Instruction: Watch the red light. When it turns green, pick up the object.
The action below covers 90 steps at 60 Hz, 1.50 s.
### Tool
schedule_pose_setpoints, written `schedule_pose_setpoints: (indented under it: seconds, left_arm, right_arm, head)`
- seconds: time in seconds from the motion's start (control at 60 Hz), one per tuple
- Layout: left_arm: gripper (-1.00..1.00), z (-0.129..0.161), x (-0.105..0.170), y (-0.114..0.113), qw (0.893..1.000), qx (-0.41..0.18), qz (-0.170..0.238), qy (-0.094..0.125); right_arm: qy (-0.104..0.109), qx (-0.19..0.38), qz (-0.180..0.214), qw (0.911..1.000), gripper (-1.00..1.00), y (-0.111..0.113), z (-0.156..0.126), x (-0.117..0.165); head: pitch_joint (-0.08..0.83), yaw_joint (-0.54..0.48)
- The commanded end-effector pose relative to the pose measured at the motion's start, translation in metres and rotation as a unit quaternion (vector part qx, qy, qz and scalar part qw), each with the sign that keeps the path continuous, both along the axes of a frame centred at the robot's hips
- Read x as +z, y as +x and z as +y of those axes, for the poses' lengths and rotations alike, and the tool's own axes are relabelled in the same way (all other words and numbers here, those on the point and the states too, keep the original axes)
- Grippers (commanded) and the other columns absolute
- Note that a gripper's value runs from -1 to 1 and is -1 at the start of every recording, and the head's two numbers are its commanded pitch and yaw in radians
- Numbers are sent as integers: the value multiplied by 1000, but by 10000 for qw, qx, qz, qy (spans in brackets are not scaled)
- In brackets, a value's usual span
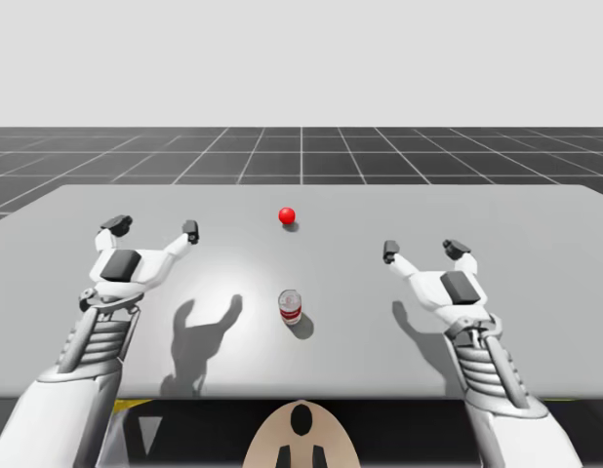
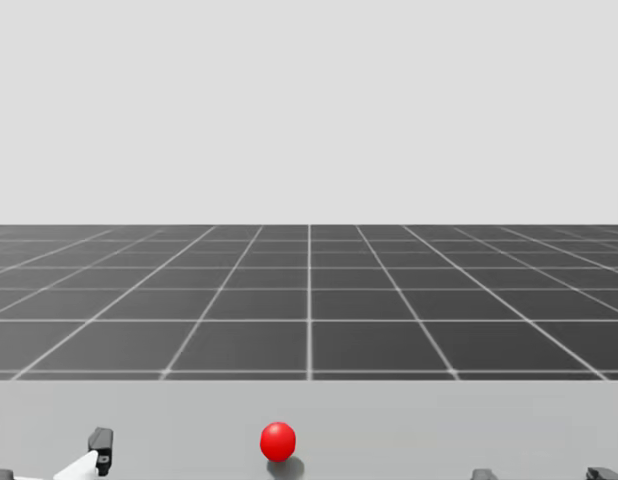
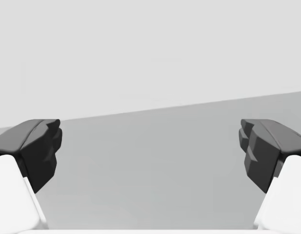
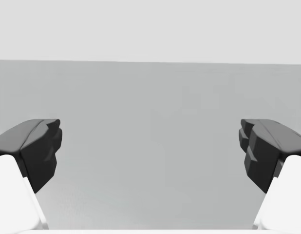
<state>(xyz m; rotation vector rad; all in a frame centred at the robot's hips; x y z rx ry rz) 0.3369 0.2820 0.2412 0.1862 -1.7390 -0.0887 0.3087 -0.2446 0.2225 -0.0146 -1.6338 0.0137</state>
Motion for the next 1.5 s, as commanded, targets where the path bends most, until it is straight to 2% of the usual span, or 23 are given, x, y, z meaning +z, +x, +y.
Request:
schedule_pose_setpoints:
  seconds: [0.017,0.083,0.117,0.217,0.533,0.767,0.967,1.5]
  left_arm:
    - [-1000,4,0,0,9999,71,80,-48]
    - [-1000,4,0,0,9999,73,74,-55]
    - [-1000,4,0,0,9999,72,76,-58]
    - [-1000,4,0,0,9999,64,95,-61]
    - [-1000,3,-1,1,9998,47,173,-35]
    - [-1000,3,-1,2,9998,26,193,-11]
    - [-1000,3,-1,3,9998,22,201,-3]
    - [-1000,3,-2,2,9998,16,197,1]
  right_arm:
    - [375,-2,83,9993,-1000,-5,3,0]
    - [408,221,85,9989,-1000,-7,5,1]
    - [346,267,114,9990,-1000,-7,6,2]
    - [318,238,146,9991,-1000,-6,6,1]
    - [256,84,212,9994,-1000,-3,5,-2]
    - [229,88,236,9994,-1000,-2,5,-4]
    - [233,87,225,9994,-1000,-1,5,-3]
    - [243,106,226,9994,-1000,-2,5,-3]
  head:
    - [13,1]
    - [20,3]
    - [28,4]
    - [60,8]
    - [288,23]
    - [395,44]
    - [430,55]
    - [422,61]
